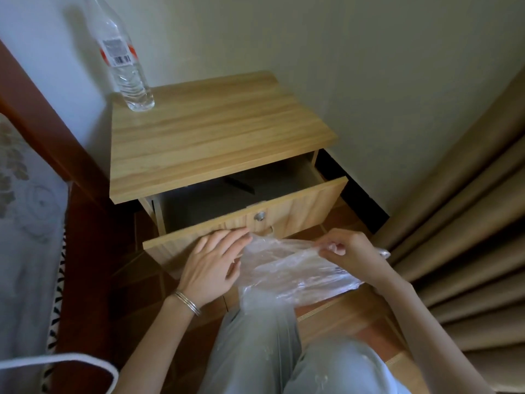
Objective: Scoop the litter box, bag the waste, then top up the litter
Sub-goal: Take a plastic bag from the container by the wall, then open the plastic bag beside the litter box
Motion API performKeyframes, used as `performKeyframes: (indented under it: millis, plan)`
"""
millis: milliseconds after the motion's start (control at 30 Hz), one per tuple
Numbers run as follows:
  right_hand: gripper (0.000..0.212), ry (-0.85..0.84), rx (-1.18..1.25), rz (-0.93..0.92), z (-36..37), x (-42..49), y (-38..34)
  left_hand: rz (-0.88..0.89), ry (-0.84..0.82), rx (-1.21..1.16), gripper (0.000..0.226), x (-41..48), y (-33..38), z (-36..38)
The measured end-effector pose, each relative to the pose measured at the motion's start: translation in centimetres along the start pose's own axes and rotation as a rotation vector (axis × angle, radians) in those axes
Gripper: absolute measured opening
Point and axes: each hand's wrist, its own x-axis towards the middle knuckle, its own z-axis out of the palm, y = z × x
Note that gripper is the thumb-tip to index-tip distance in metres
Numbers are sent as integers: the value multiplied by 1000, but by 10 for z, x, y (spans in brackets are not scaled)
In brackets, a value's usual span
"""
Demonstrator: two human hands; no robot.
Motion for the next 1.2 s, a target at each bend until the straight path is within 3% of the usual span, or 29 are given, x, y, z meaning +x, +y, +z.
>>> performKeyframes:
  millis: [267, 833, 1000, 1100, 1200]
  plan:
    - [14, 68, 7, -16, 0, 17, -8, 45, 38, 104, 50, 28, -17, -12]
    - [15, 109, -6, 40, -1, 37, -1, -141, -55, 98, 61, 75, -49, 0]
    - [12, 128, -17, 31, -8, 33, 5, -62, -155, 44, 48, 70, -33, 1]
    - [12, 132, -31, 40, -20, 34, 11, 8, -97, 40, 37, 77, -11, -7]
    - [12, 138, -26, 53, -35, 32, 10, 82, -32, -24, 42, 90, 11, -25]
